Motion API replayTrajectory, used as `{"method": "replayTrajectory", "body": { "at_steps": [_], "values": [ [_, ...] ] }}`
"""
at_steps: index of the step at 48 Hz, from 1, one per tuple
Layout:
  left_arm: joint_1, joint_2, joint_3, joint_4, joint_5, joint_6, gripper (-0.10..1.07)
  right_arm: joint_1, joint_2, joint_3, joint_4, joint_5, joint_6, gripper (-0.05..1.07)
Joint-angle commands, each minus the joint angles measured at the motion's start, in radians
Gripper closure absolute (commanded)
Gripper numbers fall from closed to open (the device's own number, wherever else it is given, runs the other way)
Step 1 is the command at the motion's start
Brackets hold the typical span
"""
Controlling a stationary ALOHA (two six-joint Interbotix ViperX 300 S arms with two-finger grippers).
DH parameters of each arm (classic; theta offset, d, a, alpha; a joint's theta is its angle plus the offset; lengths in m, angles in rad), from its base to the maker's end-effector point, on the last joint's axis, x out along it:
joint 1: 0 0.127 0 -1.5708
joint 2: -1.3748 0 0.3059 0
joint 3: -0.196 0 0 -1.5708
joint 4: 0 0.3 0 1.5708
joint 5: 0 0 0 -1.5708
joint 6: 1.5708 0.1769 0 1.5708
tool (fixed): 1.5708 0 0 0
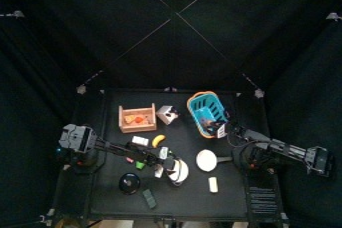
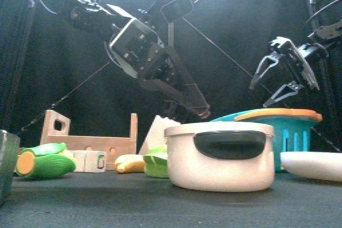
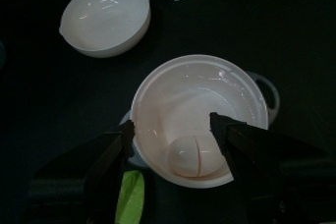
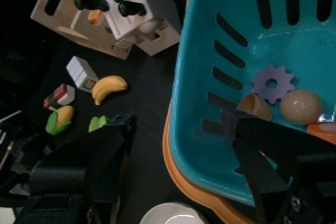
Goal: Grab pot lid
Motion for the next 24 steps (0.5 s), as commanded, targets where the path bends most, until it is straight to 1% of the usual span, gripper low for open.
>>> {"method": "replayTrajectory", "body": {
  "at_steps": [1,3,6,12,17,24],
  "values": [
    [-0.009,-0.048,-0.009,-0.015,0.021,-0.002,0.02,0.029,-0.005,-0.038,-0.002,-0.009,-0.008,0.04],
    [-0.023,-0.067,-0.003,-0.026,0.052,0.000,0.02,0.044,-0.008,-0.044,-0.006,-0.011,-0.012,0.04],
    [-0.046,-0.109,0.005,-0.038,0.124,-0.002,0.02,0.075,-0.009,-0.051,-0.021,-0.017,-0.012,0.04],
    [-0.098,-0.179,0.014,-0.094,0.302,-0.006,0.02,0.150,-0.009,-0.057,-0.066,-0.049,-0.003,0.04],
    [-0.120,-0.201,0.009,-0.158,0.413,-0.006,0.02,0.213,0.002,-0.057,-0.103,-0.107,-0.003,0.04],
    [-0.160,-0.210,-0.005,-0.264,0.523,-0.006,0.02,0.308,0.011,-0.041,-0.175,-0.167,-0.015,0.04]
  ]
}}
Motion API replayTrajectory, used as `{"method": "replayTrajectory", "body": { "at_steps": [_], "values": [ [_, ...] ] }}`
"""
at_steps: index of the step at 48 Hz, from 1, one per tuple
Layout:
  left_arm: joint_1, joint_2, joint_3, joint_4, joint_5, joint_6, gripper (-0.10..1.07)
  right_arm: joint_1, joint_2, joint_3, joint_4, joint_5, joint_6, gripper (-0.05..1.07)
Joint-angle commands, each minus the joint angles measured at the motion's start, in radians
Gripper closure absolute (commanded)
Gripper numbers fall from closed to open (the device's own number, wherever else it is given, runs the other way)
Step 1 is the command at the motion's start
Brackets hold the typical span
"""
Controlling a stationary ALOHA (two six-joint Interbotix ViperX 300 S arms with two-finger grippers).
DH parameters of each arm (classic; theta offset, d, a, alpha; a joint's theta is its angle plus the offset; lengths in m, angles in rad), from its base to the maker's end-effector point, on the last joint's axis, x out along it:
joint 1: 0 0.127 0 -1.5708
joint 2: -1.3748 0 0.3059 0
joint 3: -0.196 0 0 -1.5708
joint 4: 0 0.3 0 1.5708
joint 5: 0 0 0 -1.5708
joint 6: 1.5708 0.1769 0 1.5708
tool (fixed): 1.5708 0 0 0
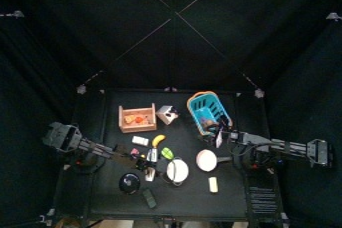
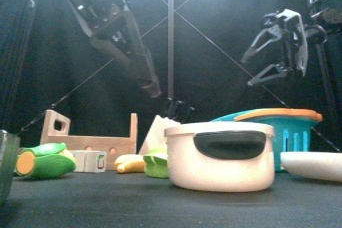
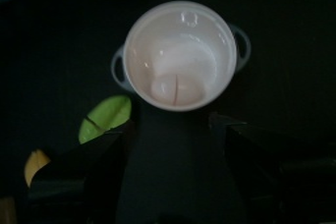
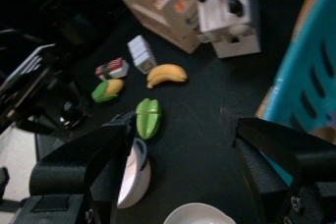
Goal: Grab pot lid
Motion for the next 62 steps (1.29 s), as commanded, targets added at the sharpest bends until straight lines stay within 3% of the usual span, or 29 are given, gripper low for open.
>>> {"method": "replayTrajectory", "body": {
  "at_steps": [1,13,21,31,40,50,62],
  "values": [
    [-0.025,-0.026,-0.034,-0.071,0.074,0.000,0.02,0.071,0.005,-0.011,-0.058,-0.038,-0.005,0.04],
    [-0.095,-0.043,-0.080,-0.176,0.305,-0.006,0.02,0.176,0.014,-0.012,-0.230,-0.094,0.006,0.04],
    [-0.123,-0.051,-0.052,-0.181,0.365,-0.005,0.02,0.183,0.034,-0.006,-0.252,-0.107,0.008,0.04],
    [-0.169,-0.097,0.035,-0.187,0.314,-0.041,0.02,0.176,0.034,-0.015,-0.250,-0.114,0.008,0.04],
    [-0.201,-0.181,0.175,-0.172,0.258,-0.199,0.02,0.166,0.035,-0.029,-0.222,-0.115,0.009,0.04],
    [-0.242,-0.276,0.322,-0.106,0.127,-0.345,0.02,0.158,0.049,-0.029,-0.176,-0.114,0.009,0.04],
    [-0.290,-0.265,0.371,-0.104,0.025,-0.360,0.02,0.160,0.069,-0.029,-0.158,-0.114,0.009,0.04]
  ]
}}
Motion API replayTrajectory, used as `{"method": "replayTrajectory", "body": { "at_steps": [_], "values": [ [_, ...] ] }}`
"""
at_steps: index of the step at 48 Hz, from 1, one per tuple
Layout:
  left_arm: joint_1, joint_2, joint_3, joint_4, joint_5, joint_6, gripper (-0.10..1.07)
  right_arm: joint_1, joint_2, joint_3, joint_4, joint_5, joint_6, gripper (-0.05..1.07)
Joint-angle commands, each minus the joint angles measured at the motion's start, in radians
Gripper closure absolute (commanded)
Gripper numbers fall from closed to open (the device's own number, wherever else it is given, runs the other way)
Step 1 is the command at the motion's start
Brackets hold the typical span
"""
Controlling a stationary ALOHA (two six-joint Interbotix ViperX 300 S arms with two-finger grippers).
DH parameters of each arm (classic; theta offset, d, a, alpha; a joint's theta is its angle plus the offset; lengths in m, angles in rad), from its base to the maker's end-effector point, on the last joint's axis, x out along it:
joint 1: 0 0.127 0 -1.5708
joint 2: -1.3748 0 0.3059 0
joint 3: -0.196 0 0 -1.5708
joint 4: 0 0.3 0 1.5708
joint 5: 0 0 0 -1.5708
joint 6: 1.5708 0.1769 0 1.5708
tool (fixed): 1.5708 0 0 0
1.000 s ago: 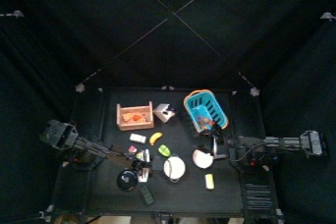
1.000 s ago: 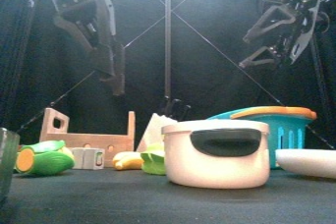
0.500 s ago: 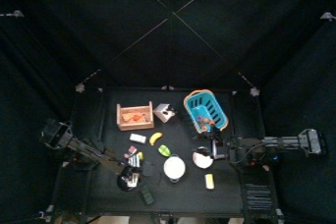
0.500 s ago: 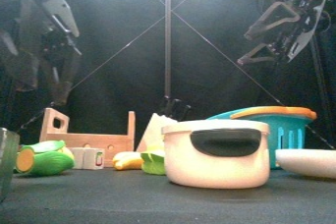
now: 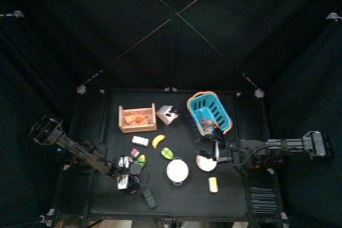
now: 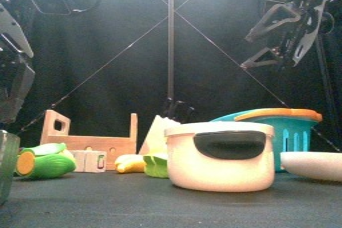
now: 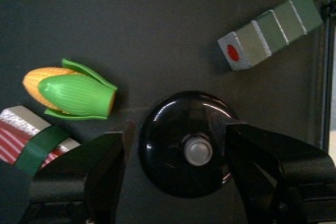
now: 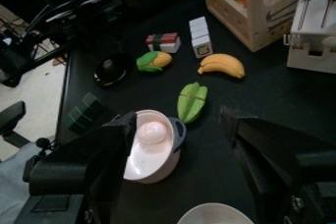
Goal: Grab pot lid
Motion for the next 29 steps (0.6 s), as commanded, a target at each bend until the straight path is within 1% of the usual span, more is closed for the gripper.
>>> {"method": "replayTrajectory", "body": {
  "at_steps": [1,8,16,29],
  "values": [
    [-0.031,0.014,-0.005,0.000,-0.015,0.002,0.02,-0.002,0.005,-0.026,0.003,-0.011,0.002,0.04],
    [-0.072,0.052,0.005,-0.006,-0.015,0.000,0.02,-0.005,0.018,-0.035,0.002,-0.011,0.002,0.04],
    [-0.110,0.089,-0.009,-0.031,-0.015,-0.003,0.03,-0.006,0.040,-0.041,0.002,-0.011,0.002,0.04],
    [-0.118,0.150,-0.015,-0.037,-0.005,-0.005,0.03,-0.011,0.083,-0.058,-0.002,-0.011,0.000,0.04]
  ]
}}
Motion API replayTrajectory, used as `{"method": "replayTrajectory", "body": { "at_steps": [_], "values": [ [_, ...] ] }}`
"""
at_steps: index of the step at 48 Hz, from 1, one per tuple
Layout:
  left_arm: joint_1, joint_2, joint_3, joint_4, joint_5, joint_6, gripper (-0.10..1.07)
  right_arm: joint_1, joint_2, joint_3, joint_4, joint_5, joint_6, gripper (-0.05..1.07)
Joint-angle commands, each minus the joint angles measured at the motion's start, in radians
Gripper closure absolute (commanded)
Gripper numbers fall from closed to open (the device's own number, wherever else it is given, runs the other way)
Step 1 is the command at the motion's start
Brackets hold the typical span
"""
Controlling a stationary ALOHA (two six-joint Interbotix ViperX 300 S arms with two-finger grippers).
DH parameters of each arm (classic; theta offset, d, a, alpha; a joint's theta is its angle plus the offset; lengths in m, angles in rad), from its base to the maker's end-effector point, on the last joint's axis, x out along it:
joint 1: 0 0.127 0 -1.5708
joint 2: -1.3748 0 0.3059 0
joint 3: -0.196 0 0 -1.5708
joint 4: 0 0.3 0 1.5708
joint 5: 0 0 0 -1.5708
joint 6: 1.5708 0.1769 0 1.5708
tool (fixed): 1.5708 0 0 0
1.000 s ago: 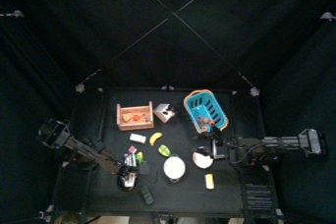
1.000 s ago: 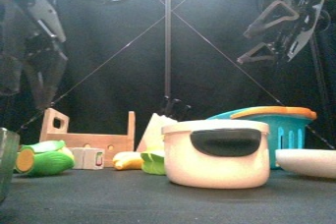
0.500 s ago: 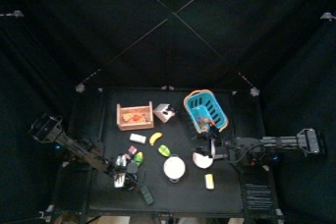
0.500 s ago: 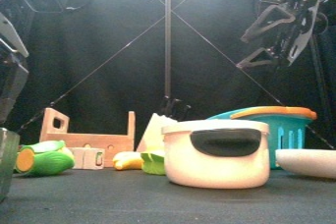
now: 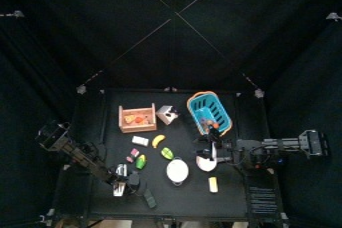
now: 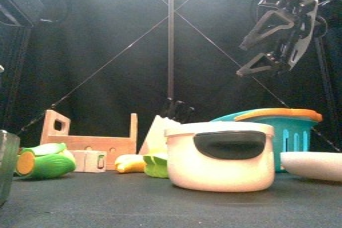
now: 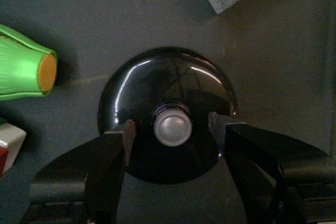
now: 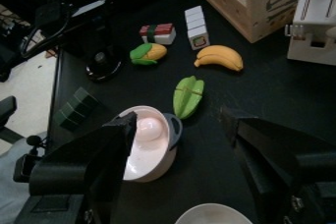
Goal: Grab pot lid
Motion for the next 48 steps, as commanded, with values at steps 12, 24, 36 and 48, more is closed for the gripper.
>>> {"method": "replayTrajectory", "body": {
  "at_steps": [12,24,36,48],
  "values": [
    [-0.006,0.017,-0.037,0.002,0.077,-0.002,0.08,-0.005,0.023,-0.032,-0.005,-0.009,0.000,0.04],
    [-0.003,0.017,-0.044,0.003,0.084,-0.003,0.17,-0.005,0.023,-0.031,-0.005,-0.009,0.000,0.04],
    [0.005,0.017,-0.051,0.025,0.091,-0.003,0.18,-0.005,0.023,-0.028,-0.006,-0.009,0.000,0.04],
    [0.009,0.017,-0.063,0.069,0.091,-0.005,0.19,-0.005,0.023,-0.025,-0.006,-0.009,0.000,0.04]
  ]
}}
